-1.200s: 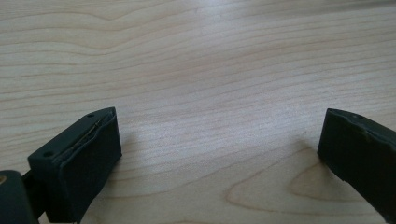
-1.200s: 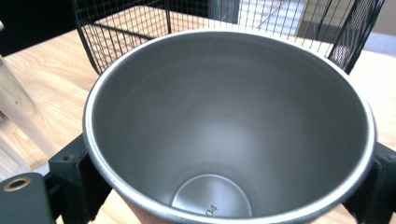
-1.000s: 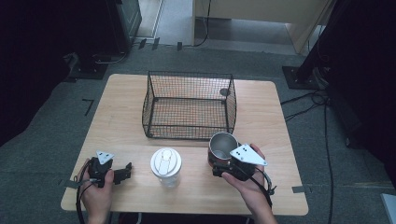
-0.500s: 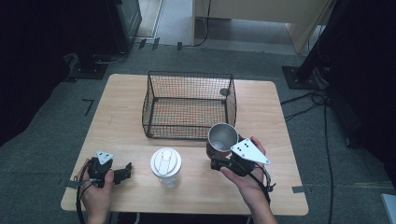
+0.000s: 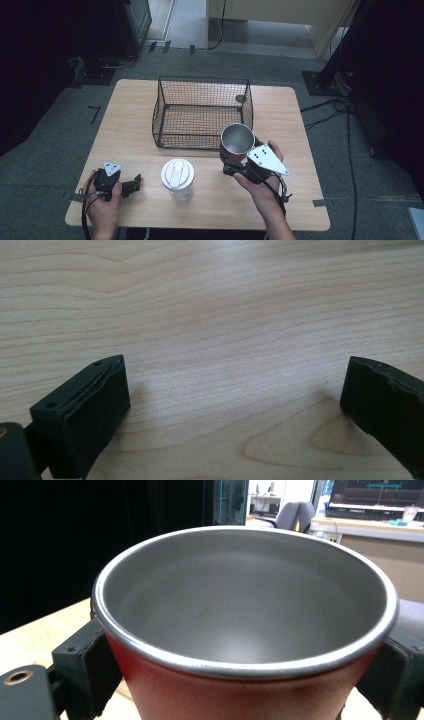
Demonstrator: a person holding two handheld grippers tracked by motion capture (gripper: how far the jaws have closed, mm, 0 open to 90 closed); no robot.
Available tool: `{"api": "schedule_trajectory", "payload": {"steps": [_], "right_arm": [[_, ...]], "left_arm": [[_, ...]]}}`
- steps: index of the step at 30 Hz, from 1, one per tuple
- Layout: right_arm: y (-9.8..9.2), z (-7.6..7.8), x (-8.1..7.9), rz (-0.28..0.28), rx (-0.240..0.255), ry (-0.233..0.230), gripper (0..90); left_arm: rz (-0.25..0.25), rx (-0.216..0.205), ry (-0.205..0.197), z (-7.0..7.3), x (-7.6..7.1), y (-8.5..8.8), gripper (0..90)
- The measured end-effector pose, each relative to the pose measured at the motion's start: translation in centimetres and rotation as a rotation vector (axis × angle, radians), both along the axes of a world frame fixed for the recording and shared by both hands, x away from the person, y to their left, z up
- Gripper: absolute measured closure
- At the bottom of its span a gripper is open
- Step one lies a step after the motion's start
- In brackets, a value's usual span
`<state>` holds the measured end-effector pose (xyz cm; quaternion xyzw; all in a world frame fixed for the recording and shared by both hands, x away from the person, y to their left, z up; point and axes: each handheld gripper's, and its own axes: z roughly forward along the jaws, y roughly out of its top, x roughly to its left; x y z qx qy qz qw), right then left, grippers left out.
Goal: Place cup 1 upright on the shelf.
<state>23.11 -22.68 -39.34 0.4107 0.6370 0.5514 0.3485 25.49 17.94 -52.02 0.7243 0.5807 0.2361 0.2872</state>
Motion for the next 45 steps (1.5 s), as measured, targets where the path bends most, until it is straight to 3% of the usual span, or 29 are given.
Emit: {"api": "schedule_trajectory", "payload": {"steps": [11, 31, 40, 45], "right_arm": [[0.9, 1.1, 0.9, -0.009, 0.004, -0.048, 7.3], [1.8, 3.5, 4.6, -0.055, 0.026, -0.131, 7.3], [2.3, 4.3, 7.2, -0.081, 0.016, -0.161, 7.3], [2.7, 4.5, 9.4, -0.08, 0.03, -0.162, 7.3]], "left_arm": [[0.001, 0.0, 0.0, 0.0, 0.0, 0.0, 0.2], [0.0, -0.004, 0.0, 0.0, 0.0, 0.0, 0.2], [0.0, -0.003, 0.0, 0.0, 0.0, 0.0, 0.2], [0.0, -0.003, 0.0, 0.0, 0.0, 0.0, 0.2]]}}
